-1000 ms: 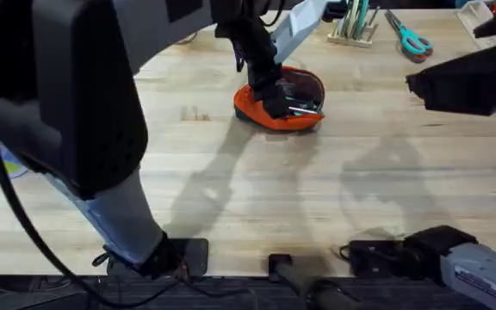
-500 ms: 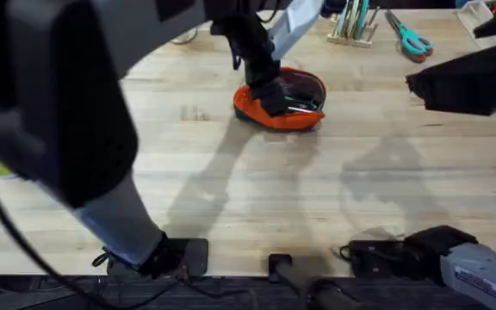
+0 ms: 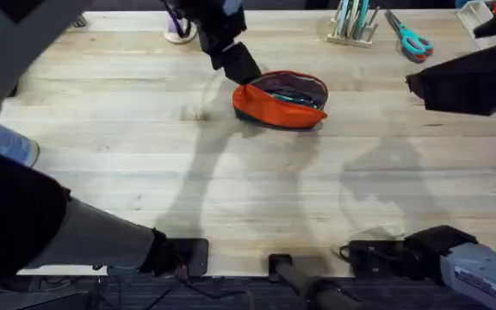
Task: Unzip the bag, pick up the pens from the table one at a time and place them inside, then zip the bag closed.
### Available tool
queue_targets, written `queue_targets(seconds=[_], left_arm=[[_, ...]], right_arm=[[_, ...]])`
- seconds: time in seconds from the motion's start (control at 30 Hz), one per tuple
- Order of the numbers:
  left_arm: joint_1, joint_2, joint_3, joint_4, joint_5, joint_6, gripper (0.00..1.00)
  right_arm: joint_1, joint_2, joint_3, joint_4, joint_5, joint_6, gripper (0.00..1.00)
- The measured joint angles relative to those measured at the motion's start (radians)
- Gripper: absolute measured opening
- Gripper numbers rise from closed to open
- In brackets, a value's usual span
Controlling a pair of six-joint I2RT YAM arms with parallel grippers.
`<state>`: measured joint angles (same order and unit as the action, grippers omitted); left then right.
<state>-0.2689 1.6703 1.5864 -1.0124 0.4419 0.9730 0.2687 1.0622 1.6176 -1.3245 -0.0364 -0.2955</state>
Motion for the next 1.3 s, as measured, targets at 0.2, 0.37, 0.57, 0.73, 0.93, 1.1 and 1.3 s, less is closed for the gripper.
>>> queue_targets(seconds=[0.2,0.37,0.57,0.73,0.93,1.1,1.3], left_arm=[[0.073,-0.019,0.000,-0.024,0.017,0.000,0.993],[0.174,-0.038,-0.001,-0.036,0.069,0.000,0.993],[0.315,-0.067,-0.065,-0.035,0.190,0.017,0.993],[0.394,-0.096,-0.168,-0.035,0.257,0.092,0.993],[0.444,-0.191,-0.299,0.015,0.298,0.195,0.993],[0.462,-0.259,-0.390,0.097,0.316,0.228,0.993],[0.463,-0.264,-0.507,0.162,0.323,0.241,0.992]], right_arm=[[0.000,0.000,0.000,0.000,0.000,0.000,0.998],[0.000,0.000,0.000,0.000,0.000,0.000,0.998],[0.000,0.000,0.000,0.014,0.000,0.000,0.998],[0.000,0.000,0.000,0.024,0.000,0.000,0.998],[0.000,0.000,0.000,0.028,0.000,0.005,0.998],[0.000,0.008,0.000,0.029,0.000,0.008,0.998],[0.000,0.051,0.000,0.028,0.000,0.008,0.998]])
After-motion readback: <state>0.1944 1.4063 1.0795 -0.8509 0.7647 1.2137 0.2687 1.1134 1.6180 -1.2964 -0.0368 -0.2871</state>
